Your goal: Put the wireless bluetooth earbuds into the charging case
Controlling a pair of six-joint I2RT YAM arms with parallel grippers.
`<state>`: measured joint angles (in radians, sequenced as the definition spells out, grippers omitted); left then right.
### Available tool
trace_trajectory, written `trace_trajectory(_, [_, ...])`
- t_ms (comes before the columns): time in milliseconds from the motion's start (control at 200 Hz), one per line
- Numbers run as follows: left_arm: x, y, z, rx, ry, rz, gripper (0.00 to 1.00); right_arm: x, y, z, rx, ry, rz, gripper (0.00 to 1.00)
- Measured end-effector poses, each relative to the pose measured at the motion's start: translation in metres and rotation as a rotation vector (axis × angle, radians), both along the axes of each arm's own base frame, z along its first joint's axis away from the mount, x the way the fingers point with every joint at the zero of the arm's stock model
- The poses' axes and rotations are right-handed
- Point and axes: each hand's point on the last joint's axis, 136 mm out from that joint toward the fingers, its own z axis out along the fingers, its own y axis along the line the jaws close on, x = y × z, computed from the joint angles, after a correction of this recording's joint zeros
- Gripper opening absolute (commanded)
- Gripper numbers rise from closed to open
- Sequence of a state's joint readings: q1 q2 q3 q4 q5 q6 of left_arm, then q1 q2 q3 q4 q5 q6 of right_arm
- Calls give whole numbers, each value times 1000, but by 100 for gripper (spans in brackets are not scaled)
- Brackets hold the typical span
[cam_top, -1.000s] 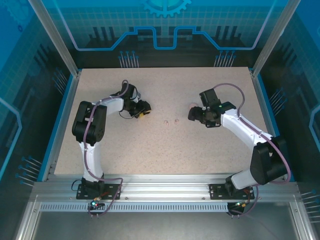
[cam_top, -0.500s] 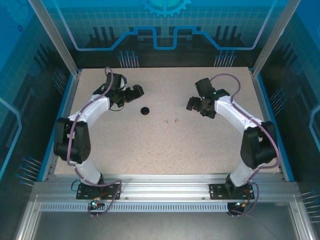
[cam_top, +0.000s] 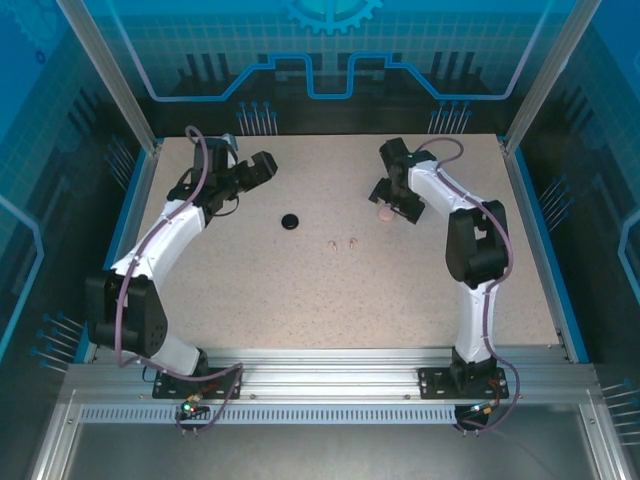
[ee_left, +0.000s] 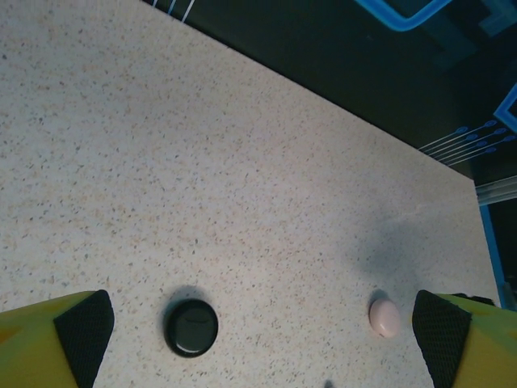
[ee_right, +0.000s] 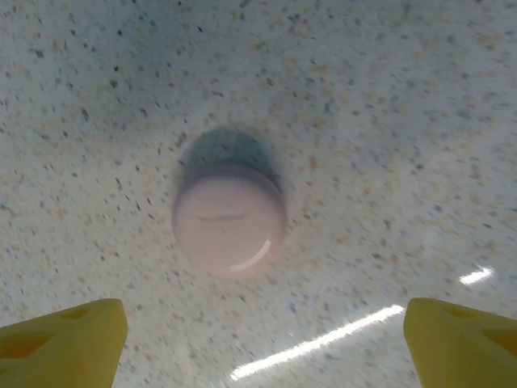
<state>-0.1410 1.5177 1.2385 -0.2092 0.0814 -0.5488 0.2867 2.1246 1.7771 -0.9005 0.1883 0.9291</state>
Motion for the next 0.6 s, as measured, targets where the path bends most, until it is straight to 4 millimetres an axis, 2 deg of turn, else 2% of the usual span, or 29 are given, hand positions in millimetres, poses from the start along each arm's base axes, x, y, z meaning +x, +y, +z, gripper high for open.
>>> trace_trajectory(225, [2,8,20,-31,-72,26,99,26,10,-18,-4,32,34,88])
trace_trajectory(425, [4,10,30,-39,-107,38,99,21,8,-38,-26,93,59,87])
trace_trajectory(595, [1,14,30,-32,-124,56,99,17,8,-51,-36,127,70,85])
